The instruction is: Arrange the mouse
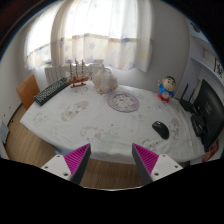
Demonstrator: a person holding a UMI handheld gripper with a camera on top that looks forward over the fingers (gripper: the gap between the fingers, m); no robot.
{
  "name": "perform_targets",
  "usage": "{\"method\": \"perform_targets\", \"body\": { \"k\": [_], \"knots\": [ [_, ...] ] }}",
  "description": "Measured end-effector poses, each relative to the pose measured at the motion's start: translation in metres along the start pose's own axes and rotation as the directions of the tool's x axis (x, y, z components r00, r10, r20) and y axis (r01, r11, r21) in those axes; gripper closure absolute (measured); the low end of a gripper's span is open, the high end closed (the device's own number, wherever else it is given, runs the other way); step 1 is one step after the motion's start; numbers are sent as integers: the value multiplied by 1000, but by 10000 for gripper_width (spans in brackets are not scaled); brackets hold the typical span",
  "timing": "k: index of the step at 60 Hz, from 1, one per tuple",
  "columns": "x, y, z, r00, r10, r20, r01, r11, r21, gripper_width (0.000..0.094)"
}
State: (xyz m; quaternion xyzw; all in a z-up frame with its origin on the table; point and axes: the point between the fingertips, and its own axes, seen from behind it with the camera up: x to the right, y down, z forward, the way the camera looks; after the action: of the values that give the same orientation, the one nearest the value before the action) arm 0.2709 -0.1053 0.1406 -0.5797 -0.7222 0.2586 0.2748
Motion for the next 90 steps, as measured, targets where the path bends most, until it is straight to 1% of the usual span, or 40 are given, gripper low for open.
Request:
{"method": "perform_targets", "body": {
  "k": [15, 22, 29, 45, 51, 57, 69, 71, 72, 75, 83, 87, 90],
  "knots": [
    [120, 27, 21, 985, 88, -149, -90, 996, -12, 80],
    [164, 35, 31, 976, 111, -186, -113, 994, -3, 80],
    [199, 41, 46, 972, 119, -204, -120, 993, 7, 79],
    [252, 39, 107, 975, 142, -172, -129, 988, 82, 76],
    [267, 30, 135, 980, 141, -141, -122, 983, 136, 73],
    [280, 25, 163, 985, 119, -121, -101, 984, 150, 78],
    [295, 26, 224, 992, 89, -86, -79, 991, 109, 79],
    [298, 22, 230, 992, 91, -83, -81, 990, 112, 75],
    [297, 19, 233, 993, 94, -69, -86, 989, 120, 69],
    [300, 13, 241, 993, 102, -57, -95, 988, 123, 85],
    [316, -2, 257, 990, 124, -68, -114, 986, 125, 94],
    [324, -7, 264, 986, 147, -74, -137, 983, 122, 128],
    [328, -11, 269, 984, 161, -75, -152, 981, 119, 187]
  ]
}}
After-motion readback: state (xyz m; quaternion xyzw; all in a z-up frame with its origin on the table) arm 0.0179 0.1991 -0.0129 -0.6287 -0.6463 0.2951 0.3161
